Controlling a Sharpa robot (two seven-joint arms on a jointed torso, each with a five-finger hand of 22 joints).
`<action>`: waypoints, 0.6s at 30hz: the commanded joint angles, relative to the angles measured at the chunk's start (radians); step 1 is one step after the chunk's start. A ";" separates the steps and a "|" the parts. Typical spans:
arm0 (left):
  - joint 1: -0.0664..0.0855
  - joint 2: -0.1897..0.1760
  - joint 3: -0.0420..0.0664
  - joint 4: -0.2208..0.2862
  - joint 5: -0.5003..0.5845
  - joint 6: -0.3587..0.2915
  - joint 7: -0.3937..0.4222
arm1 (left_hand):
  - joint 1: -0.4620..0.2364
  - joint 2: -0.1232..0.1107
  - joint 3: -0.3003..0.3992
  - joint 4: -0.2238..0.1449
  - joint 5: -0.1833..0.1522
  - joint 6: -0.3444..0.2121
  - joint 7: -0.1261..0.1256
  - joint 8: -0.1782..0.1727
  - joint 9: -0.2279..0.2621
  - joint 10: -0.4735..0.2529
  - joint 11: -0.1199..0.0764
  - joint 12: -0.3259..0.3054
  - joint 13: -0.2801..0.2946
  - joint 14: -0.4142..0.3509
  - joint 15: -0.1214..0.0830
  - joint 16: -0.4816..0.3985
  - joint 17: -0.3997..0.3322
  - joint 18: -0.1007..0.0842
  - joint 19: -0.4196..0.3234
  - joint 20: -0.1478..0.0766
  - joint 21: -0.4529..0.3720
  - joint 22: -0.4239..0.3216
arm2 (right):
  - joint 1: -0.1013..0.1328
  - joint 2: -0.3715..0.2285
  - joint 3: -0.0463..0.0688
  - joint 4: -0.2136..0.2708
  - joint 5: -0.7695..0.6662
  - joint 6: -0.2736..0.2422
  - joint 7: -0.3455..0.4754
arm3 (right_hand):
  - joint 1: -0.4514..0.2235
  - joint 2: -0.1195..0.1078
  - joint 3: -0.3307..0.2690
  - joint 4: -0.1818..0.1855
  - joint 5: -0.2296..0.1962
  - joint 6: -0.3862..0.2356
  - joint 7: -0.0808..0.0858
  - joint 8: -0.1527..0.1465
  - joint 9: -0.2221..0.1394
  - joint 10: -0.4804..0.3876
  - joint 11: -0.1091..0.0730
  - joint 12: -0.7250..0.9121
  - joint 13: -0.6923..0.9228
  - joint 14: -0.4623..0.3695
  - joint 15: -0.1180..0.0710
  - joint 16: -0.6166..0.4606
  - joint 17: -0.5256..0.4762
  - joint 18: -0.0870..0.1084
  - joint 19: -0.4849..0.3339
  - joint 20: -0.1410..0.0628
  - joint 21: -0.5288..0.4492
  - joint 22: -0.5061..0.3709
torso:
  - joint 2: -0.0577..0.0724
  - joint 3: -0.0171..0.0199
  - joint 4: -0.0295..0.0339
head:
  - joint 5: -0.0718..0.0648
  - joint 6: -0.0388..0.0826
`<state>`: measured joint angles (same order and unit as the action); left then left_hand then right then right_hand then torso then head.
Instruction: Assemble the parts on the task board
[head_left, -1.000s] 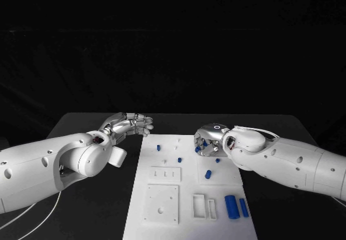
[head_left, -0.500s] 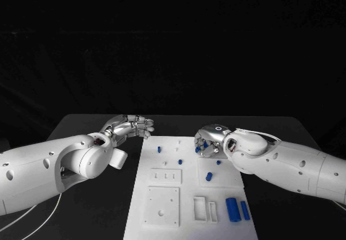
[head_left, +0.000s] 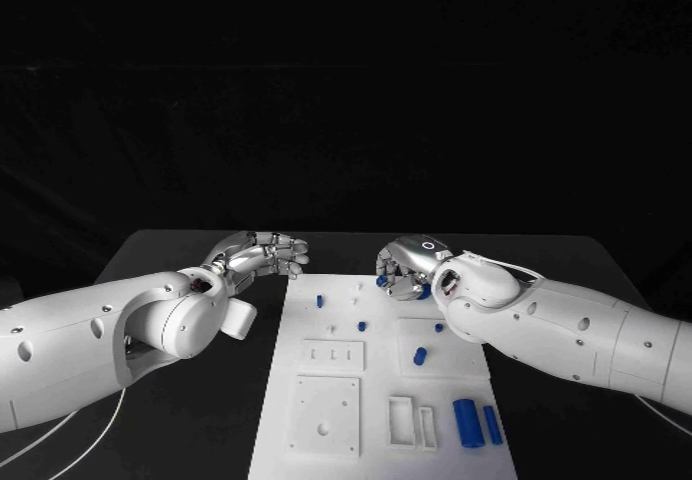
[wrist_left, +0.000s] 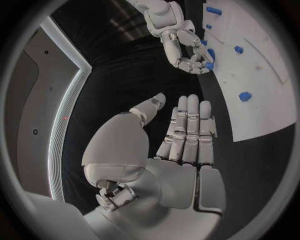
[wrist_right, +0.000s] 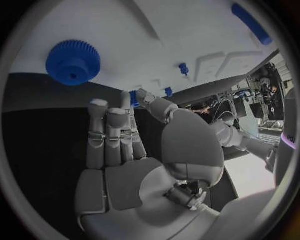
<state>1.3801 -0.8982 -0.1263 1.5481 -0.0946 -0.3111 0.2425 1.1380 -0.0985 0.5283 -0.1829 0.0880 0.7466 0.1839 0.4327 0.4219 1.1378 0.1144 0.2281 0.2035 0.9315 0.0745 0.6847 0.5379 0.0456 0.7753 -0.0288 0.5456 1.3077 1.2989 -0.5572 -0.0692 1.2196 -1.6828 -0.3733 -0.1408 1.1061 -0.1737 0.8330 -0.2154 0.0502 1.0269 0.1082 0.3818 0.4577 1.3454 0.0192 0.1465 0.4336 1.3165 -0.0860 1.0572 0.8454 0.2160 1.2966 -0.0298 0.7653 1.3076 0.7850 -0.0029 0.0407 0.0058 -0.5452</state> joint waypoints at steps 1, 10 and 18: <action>0.002 0.002 0.001 0.003 0.013 -0.013 0.030 | -0.007 -0.002 0.004 -0.006 0.007 -0.006 0.005 -0.002 0.001 -0.007 -0.002 0.005 0.002 -0.008 0.000 0.002 -0.001 0.016 -0.006 0.002 0.006 0.016 | -0.001 0.018 0.001 -0.012 -0.008 -0.051 -0.027 | 0.005 -0.006 0.006 0.002 0.000 0.020 -0.006 0.004 0.024 0.002 -0.001 0.000 0.002 -0.003 -0.007 0.006 -0.001 0.046 0.001 -0.006 0.004 0.022 | -0.001 -0.0011 0.0000 | 0.003 -0.001; 0.005 0.010 0.001 -0.002 0.013 -0.010 0.028 | -0.007 -0.001 0.006 -0.007 0.008 -0.005 0.005 -0.002 0.003 -0.007 -0.003 0.007 0.004 -0.008 -0.001 0.003 -0.001 0.016 -0.006 0.002 0.007 0.016 | -0.003 0.088 0.000 -0.057 -0.015 -0.051 -0.049 | 0.005 -0.007 0.009 0.003 0.000 0.019 -0.006 0.003 0.025 0.001 -0.001 -0.001 0.006 -0.004 -0.007 0.006 -0.001 0.046 0.001 -0.007 0.005 0.021 | 0.002 -0.0007 0.0002 | 0.007 0.002; 0.006 0.011 0.001 -0.007 0.013 -0.007 0.025 | -0.008 -0.001 0.006 -0.008 0.008 -0.004 0.004 -0.001 0.003 -0.007 -0.003 0.008 0.005 -0.007 -0.001 0.004 -0.001 0.016 -0.006 0.002 0.008 0.016 | -0.022 0.119 0.000 -0.082 -0.018 -0.033 -0.057 | 0.005 -0.007 0.011 0.004 0.001 0.019 -0.006 0.003 0.026 0.000 -0.001 -0.002 0.008 -0.004 -0.006 0.006 -0.002 0.046 0.000 -0.007 0.006 0.021 | 0.003 -0.0012 -0.0004 | 0.016 0.000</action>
<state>1.3835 -0.8893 -0.1262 1.5412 -0.0864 -0.3197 0.2527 1.1380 -0.0985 0.5333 -0.1879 0.0919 0.7431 0.1873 0.4327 0.4240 1.1378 0.1143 0.2321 0.2072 0.9315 0.0744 0.6847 0.5380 0.0453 0.7754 -0.0287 0.5496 1.3075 1.2771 -0.4410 -0.0696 1.1401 -1.6852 -0.4107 -0.1821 1.1059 -0.1739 0.8380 -0.2102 0.0492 1.0269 0.1081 0.3793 0.4577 1.3453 0.0193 0.1465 0.4406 1.3164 -0.0861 1.0572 0.8455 0.2160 1.2948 -0.0280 0.7654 1.3076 0.7869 -0.0036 0.0404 0.0179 -0.5430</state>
